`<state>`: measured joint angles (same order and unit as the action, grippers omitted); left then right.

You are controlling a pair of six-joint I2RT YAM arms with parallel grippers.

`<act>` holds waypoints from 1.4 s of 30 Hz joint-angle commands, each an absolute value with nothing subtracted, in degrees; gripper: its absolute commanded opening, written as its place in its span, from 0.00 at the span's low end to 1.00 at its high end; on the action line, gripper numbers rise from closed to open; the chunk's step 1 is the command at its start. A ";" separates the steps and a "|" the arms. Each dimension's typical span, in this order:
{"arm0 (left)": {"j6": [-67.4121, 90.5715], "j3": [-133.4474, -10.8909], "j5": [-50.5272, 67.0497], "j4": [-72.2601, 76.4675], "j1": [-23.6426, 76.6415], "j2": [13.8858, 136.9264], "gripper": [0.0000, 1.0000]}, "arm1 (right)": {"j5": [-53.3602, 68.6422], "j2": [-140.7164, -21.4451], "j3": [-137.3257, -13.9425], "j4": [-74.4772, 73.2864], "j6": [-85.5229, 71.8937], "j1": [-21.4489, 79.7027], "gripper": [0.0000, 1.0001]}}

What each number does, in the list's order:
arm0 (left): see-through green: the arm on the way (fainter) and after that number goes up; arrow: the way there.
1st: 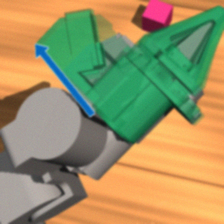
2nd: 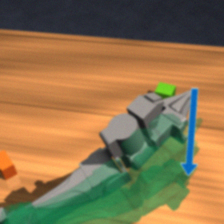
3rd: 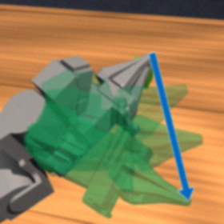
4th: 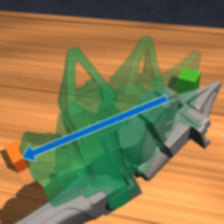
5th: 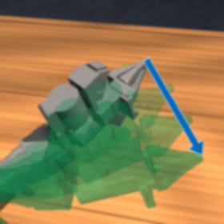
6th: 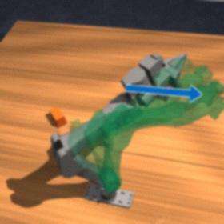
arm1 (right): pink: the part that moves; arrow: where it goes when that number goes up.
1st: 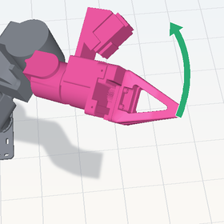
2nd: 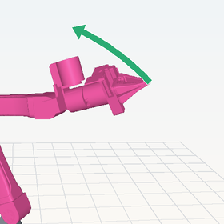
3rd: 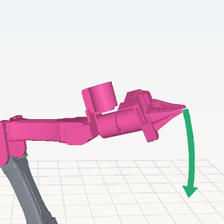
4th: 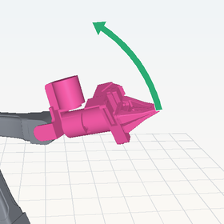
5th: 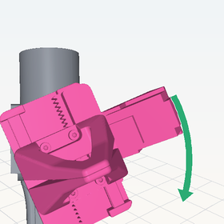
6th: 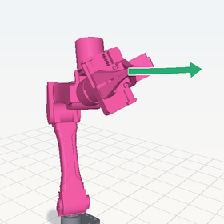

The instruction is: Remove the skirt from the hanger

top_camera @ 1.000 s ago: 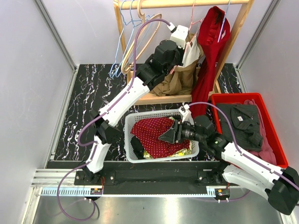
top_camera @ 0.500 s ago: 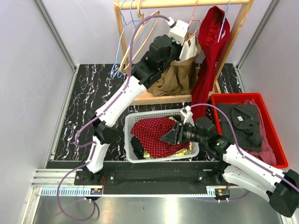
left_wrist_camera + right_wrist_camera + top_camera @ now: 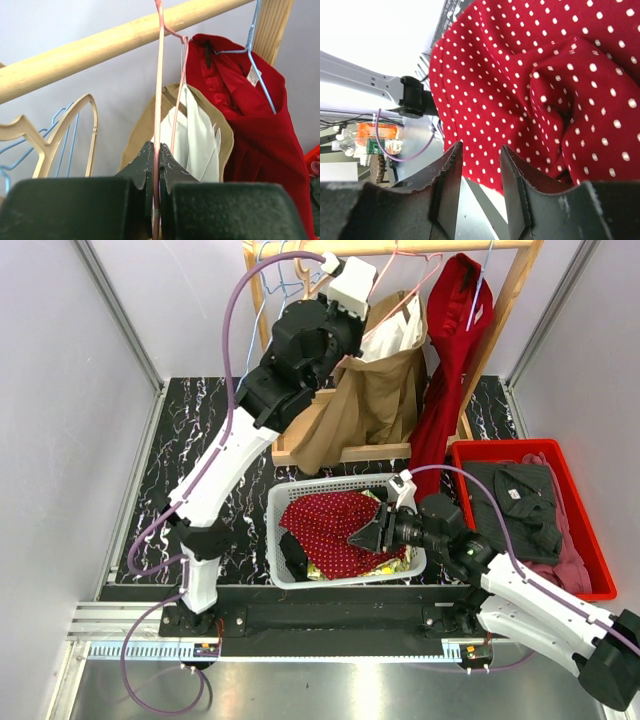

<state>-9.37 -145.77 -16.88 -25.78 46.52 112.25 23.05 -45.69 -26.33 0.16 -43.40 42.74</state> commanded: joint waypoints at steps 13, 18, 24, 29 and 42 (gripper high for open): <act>-40.06 -139.32 -18.89 -18.11 74.58 84.38 0.00 | 6.33 -40.43 -52.90 -22.06 -19.96 42.80 0.93; -43.76 -137.64 -20.30 -17.58 76.38 81.04 0.00 | 3.35 -37.98 -56.50 -23.29 -17.41 42.89 0.92; -42.11 -132.64 -22.50 -18.10 74.10 77.79 0.00 | 0.44 -27.34 -61.85 -25.04 -13.80 42.89 0.94; -38.15 -126.13 -19.18 -25.20 71.10 75.06 0.00 | -1.32 -26.10 -69.50 -30.32 -12.31 42.80 0.95; -29.80 -128.50 -5.98 -39.64 63.73 73.21 0.07 | -5.36 -29.35 -70.93 -31.56 -7.03 42.80 0.95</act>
<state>-33.87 -124.90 -11.33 -44.42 66.35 76.58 -2.57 -26.81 -72.88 -30.96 -9.47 42.74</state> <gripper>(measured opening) 0.079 0.957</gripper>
